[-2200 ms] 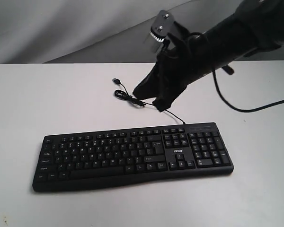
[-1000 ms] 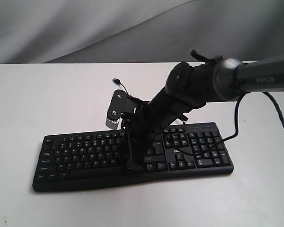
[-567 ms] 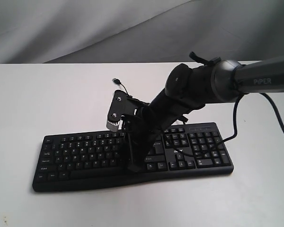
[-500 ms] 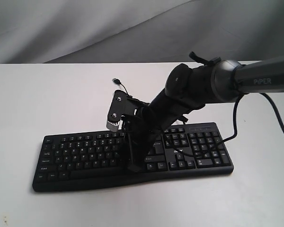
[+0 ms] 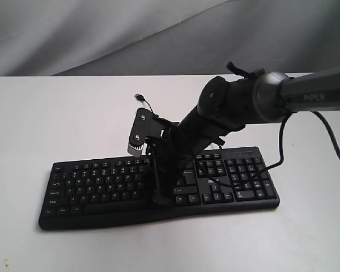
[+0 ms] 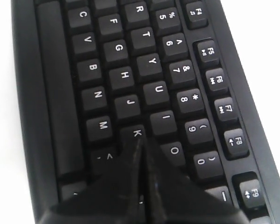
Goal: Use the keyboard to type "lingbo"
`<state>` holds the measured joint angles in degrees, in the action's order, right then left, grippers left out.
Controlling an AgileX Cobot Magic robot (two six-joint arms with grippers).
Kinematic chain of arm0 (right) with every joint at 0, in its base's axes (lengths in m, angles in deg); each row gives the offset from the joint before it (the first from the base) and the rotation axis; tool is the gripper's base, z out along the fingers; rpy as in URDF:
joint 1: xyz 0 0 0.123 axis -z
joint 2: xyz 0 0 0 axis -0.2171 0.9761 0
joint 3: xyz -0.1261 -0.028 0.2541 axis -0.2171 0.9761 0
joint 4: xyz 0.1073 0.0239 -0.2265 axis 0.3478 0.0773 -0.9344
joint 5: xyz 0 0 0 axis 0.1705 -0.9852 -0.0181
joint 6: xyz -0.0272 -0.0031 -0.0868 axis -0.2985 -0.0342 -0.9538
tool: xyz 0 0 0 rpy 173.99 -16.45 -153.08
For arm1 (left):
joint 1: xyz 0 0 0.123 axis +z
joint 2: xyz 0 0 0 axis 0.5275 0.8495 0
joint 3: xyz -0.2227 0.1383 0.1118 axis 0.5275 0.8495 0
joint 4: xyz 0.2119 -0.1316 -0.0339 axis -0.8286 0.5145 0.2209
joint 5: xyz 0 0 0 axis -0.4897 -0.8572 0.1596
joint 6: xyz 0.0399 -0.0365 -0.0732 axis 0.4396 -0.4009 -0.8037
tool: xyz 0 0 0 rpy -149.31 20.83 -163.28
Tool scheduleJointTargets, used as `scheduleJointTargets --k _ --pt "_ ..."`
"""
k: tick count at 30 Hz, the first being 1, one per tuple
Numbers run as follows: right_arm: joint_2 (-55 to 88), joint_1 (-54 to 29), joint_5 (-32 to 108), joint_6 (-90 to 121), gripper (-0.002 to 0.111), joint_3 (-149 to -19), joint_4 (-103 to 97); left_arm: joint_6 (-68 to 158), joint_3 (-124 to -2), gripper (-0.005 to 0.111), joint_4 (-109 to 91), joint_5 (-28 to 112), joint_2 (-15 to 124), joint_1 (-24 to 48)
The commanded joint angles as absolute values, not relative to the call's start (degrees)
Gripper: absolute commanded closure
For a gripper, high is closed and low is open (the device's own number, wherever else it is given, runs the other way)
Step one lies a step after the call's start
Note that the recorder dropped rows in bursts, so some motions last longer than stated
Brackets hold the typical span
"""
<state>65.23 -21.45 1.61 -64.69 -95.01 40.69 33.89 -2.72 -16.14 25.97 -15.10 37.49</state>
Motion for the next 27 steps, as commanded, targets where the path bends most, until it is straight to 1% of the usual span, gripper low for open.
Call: scheduleJointTargets --k 1,27 --pt "65.83 -21.53 2.02 -65.24 0.108 -95.31 40.67 33.77 -2.44 0.106 -16.14 26.60 -15.32 37.55" --pt "65.19 -21.67 1.63 -65.49 0.108 -95.68 41.62 33.77 -2.44 0.106 -16.14 26.60 -15.32 37.55"
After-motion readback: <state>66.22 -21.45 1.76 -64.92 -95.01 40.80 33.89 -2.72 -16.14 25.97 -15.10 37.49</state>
